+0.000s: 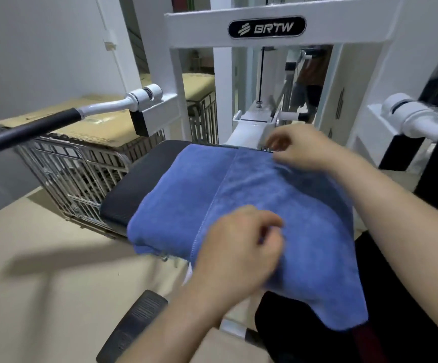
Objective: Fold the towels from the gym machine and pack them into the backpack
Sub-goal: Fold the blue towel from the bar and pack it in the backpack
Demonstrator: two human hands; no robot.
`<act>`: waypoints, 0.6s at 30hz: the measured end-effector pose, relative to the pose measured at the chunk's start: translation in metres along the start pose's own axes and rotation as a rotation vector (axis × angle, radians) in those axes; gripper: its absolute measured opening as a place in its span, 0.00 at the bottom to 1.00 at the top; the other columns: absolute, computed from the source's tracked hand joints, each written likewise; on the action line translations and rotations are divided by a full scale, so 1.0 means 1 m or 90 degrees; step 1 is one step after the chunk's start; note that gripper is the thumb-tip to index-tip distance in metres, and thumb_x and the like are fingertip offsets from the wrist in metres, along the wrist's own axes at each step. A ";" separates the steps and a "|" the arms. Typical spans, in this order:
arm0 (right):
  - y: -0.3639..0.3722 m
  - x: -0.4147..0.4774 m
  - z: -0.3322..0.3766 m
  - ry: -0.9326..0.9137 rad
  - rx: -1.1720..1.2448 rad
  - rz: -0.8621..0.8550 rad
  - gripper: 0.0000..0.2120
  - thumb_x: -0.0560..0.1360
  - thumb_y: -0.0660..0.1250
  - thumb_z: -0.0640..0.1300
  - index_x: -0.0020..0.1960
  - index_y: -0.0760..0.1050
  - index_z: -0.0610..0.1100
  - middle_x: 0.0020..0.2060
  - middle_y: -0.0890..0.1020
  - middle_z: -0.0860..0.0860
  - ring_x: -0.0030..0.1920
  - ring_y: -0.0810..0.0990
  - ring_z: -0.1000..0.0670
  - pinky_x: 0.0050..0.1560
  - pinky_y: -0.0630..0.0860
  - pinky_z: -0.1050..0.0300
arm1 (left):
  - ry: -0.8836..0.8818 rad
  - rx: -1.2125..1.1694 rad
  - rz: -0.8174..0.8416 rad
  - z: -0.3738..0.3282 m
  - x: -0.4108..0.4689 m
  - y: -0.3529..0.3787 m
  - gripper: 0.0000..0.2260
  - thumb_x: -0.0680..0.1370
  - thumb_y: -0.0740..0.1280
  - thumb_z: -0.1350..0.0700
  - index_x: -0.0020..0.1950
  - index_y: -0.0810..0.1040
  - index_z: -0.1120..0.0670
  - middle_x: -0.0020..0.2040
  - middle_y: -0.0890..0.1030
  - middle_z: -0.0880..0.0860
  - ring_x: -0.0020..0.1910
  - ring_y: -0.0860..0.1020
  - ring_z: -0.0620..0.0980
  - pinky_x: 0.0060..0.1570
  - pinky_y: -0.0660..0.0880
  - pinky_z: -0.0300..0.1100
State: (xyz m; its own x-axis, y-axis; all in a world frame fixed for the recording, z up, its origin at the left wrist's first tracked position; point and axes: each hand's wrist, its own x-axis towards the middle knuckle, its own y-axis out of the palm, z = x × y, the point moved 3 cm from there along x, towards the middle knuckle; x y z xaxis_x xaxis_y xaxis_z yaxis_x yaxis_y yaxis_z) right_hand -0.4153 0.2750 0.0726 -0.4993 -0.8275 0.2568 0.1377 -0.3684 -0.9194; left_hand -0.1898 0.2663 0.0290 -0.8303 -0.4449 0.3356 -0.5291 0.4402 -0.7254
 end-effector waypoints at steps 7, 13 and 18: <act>0.059 0.014 0.090 -0.347 -0.114 0.171 0.12 0.73 0.63 0.37 0.52 0.76 0.50 0.48 0.78 0.53 0.52 0.75 0.48 0.52 0.72 0.51 | -0.142 0.304 -0.007 0.065 -0.009 -0.028 0.16 0.78 0.60 0.44 0.64 0.69 0.48 0.51 0.74 0.51 0.51 0.75 0.55 0.43 0.68 0.46; 0.054 0.028 0.102 -0.344 -0.396 0.315 0.08 0.67 0.62 0.39 0.41 0.69 0.52 0.35 0.71 0.55 0.44 0.73 0.46 0.37 0.68 0.55 | -0.132 0.125 -0.015 0.063 -0.002 -0.031 0.09 0.77 0.64 0.50 0.56 0.73 0.44 0.43 0.79 0.45 0.48 0.76 0.48 0.44 0.68 0.44; 0.022 0.067 0.079 -0.080 -0.284 0.407 0.05 0.70 0.65 0.39 0.39 0.78 0.47 0.31 0.77 0.52 0.37 0.74 0.49 0.32 0.67 0.60 | -0.130 -0.281 -0.013 0.078 -0.001 -0.040 0.09 0.78 0.65 0.60 0.47 0.78 0.44 0.34 0.73 0.47 0.31 0.68 0.41 0.34 0.65 0.33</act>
State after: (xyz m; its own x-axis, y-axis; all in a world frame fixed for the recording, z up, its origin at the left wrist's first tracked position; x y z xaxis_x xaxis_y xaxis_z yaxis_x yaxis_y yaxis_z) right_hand -0.3782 0.1778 0.0933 -0.3346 -0.8730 -0.3548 -0.0047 0.3781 -0.9258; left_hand -0.1538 0.1883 0.0110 -0.7907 -0.5817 0.1907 -0.6058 0.6985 -0.3810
